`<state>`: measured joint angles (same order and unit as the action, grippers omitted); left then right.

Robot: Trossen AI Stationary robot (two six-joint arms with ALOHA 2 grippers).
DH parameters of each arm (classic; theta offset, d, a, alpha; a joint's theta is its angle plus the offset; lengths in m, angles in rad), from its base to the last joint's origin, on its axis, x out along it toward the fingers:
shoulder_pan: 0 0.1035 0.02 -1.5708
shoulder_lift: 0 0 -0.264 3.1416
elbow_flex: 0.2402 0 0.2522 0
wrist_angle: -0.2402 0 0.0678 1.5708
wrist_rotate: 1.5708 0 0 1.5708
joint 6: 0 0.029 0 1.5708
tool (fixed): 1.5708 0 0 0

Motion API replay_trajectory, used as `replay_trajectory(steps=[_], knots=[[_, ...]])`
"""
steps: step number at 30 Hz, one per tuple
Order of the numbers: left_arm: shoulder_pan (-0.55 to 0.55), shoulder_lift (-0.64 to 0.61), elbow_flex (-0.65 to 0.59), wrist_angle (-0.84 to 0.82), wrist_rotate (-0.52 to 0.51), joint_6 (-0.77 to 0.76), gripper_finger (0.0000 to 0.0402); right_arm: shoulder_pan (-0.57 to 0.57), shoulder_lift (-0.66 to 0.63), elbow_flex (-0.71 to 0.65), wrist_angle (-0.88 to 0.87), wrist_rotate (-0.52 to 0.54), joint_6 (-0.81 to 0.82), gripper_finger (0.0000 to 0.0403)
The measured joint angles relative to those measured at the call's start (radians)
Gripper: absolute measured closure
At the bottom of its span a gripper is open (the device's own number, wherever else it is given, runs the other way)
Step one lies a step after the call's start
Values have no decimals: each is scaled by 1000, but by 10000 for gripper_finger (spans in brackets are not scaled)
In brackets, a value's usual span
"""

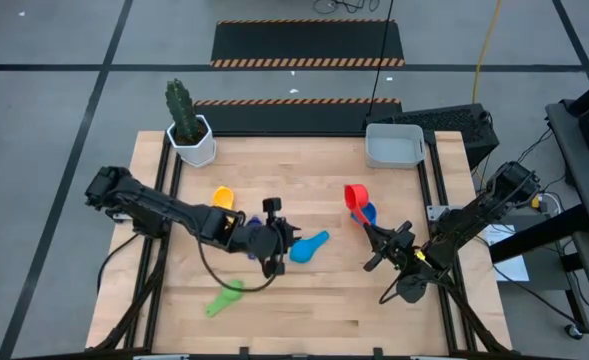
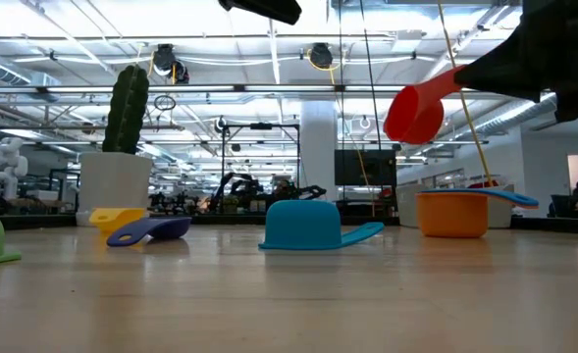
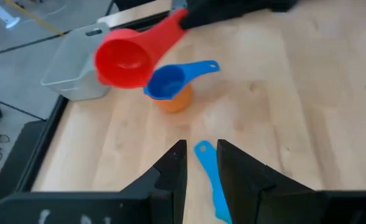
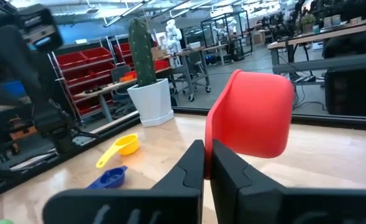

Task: Nest measuring cups in basket
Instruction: Stack the red measuring cup on top of the blue measuring cup

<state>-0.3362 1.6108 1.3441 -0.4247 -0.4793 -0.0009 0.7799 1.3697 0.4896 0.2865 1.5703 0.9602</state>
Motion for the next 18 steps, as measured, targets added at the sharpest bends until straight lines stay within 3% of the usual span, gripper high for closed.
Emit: replay_trajectory(steps=[7, 13, 18], knots=[[-60, 0, 0, -14, -54, -17, 312, -1, 0, -21, 1, 0, 68, 402], [-62, 0, 0, -16, -72, -36, 312, 0, 19, -69, 2, 0, 216, 402], [-61, 0, 0, -16, -72, -43, 312, 0, 67, -70, 61, 0, 234, 402]])
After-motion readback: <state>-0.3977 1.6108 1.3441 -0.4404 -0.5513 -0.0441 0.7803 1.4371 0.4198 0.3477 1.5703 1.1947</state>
